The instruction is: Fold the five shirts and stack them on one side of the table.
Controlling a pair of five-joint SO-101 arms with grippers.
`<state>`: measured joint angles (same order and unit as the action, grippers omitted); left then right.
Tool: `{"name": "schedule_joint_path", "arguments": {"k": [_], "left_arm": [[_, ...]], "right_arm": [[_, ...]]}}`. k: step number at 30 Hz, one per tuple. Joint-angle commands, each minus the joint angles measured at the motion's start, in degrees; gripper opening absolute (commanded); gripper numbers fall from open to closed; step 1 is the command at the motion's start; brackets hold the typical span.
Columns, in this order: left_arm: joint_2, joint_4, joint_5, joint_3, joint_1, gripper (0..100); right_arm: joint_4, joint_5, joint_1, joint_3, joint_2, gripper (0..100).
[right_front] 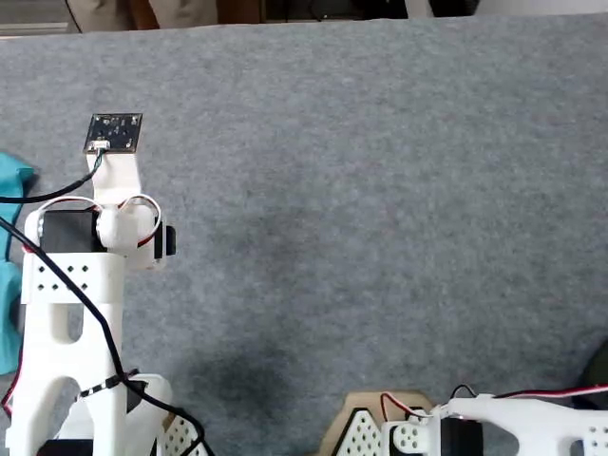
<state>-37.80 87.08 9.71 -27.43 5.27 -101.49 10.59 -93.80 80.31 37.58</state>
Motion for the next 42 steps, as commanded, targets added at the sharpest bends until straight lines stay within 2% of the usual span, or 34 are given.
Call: {"name": "schedule_joint_path", "arguments": {"k": [1, 5, 6, 10, 12, 15, 18, 21, 25, 29, 34, 38, 42], "left_arm": [[-1.27, -0.26, 0.0, 3.08, -0.53, 15], [-1.19, -0.53, -0.18, 3.87, 0.09, 15], [-1.19, -0.35, -0.18, 4.4, 0.97, 15], [-1.01, -0.53, 0.26, 7.03, 9.85, 15], [-0.92, -0.79, 0.62, 8.18, 16.79, 15], [-0.84, -3.34, 4.84, 9.14, 28.48, 15], [0.31, -8.97, 8.79, 8.97, 40.62, 16], [6.64, -14.77, 9.58, 10.37, 51.69, 21], [20.44, -20.48, 9.67, 17.58, 61.63, 21], [36.35, -20.57, 9.32, 31.74, 67.25, 21], [55.16, -20.57, 9.23, 51.96, 72.0, 21], [69.23, -20.92, 9.23, 65.41, 72.97, 21], [83.91, -21.1, 9.23, 76.66, 72.26, 21]], "right_arm": [[-0.88, -4.57, 2.15, 0.04, -8.48, 23.1], [-0.88, -7.65, 8.66, 0.04, -12.09, 2.7], [-0.88, -7.74, 11.12, -0.31, -12.97, 0.1], [-0.97, -8.09, 22.11, -7.96, -17.01, 6.9], [-0.97, -8.09, 27.65, -14.81, -20.09, 7.6], [-0.97, -8.09, 37.14, -27.65, -26.07, 7.6], [-0.88, -8.09, 48.66, -41.19, -32.92, 7.6], [-0.7, -8.09, 61.85, -52.88, -39.78, 7.6], [1.14, -12.57, 79.96, -62.29, -45.76, 7.6], [7.03, -18.9, 93.49, -65.01, -46.64, 7.9], [12.31, -22.24, 104.48, -65.98, -44.18, 7.9], [12.84, -23.3, 109.23, -65.89, -40.75, 8.0], [12.84, -25.14, 110.81, -65.98, -37.05, 7.8]]}}
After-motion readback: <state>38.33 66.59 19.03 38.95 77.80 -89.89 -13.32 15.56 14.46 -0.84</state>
